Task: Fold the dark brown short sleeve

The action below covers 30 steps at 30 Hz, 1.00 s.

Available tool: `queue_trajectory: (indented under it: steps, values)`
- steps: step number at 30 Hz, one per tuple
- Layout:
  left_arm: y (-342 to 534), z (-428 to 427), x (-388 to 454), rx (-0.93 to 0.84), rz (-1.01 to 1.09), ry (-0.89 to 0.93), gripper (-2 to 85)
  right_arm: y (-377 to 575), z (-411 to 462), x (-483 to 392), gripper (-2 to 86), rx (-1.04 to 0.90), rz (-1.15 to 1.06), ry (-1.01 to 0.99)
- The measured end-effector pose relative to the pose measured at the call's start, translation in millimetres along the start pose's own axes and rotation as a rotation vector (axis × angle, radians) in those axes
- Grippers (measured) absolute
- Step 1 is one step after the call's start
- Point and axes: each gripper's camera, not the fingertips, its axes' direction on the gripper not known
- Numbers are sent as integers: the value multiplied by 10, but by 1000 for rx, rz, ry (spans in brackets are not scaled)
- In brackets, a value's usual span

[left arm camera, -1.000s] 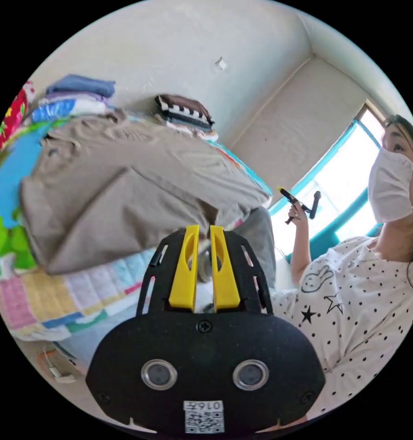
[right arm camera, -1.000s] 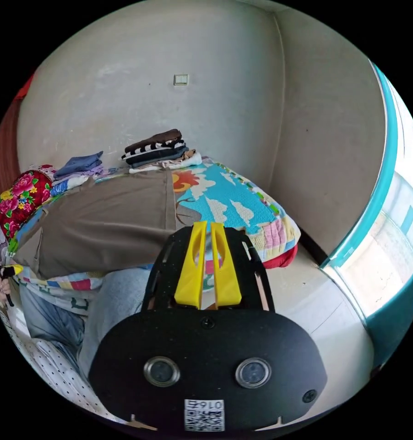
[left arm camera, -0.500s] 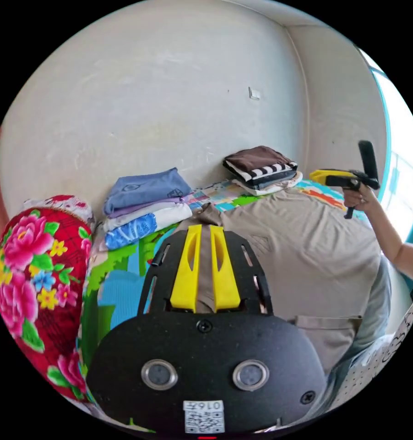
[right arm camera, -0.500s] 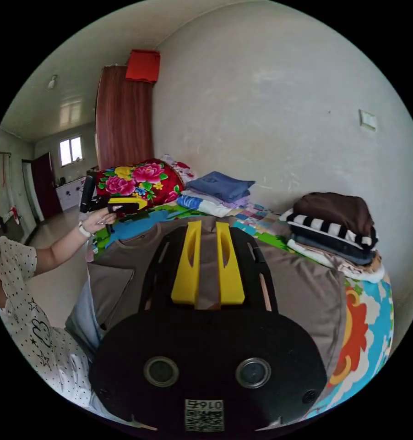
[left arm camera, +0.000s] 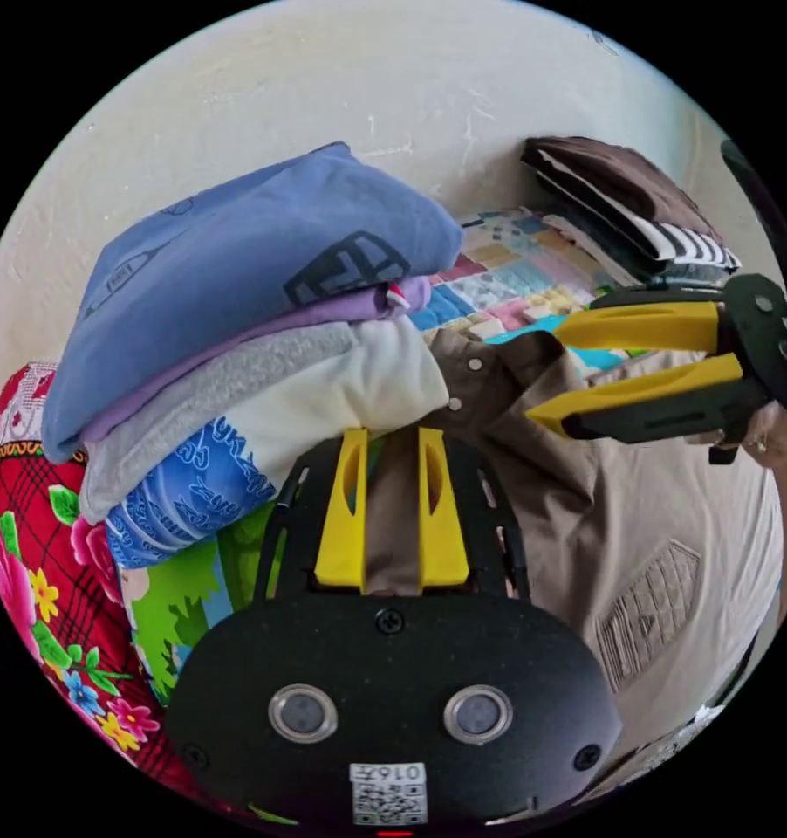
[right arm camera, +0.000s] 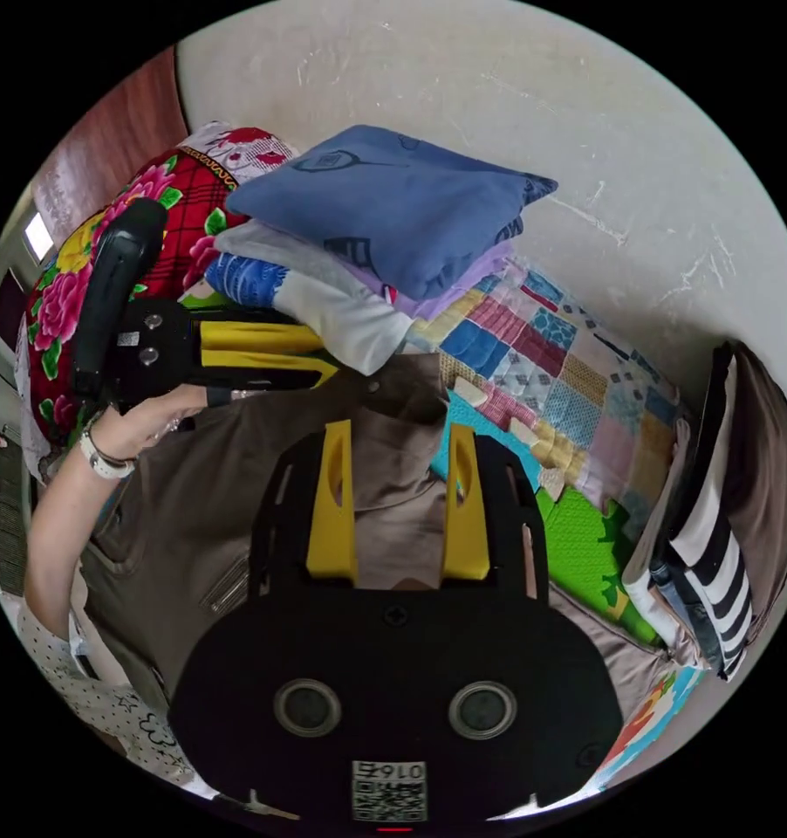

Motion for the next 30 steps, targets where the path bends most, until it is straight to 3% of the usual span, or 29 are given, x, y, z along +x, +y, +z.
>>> queue_trajectory:
  steps: [4, 9, 13, 15, 18, 20, 22, 26, 30]
  values:
    - [24, 20, 41, 23, 49, -73, 8, -328, 10, 36, 21, -51, -22, 105]
    - [492, -423, 24, 300, 265, 16, -8, -314, -612, -9, 4, 220, -74, 18]
    - [836, -710, -71, 397, 297, 47, -8, -58, -1192, -186, 4, 403, -329, 24]
    - [940, -756, -122, 363, 286, 39, -5, 65, -1310, -239, 6, 369, -473, -7]
    - [932, -747, -121, 321, 283, 55, 16, 196, -1249, -292, 19, 132, -654, -89]
    - [853, -745, -79, 321, 286, 93, 46, 192, -1158, -281, 45, 28, -647, 12]
    - [721, -727, -24, 321, 280, 162, 64, 98, -1245, -202, 68, 62, -564, 31]
    - [341, -507, 171, 207, 299, 301, 85, -237, -1569, 111, 76, 178, -180, -88]
    - [157, -233, 494, 71, 404, 262, 82, -254, -1647, 100, 78, 196, -98, -121]
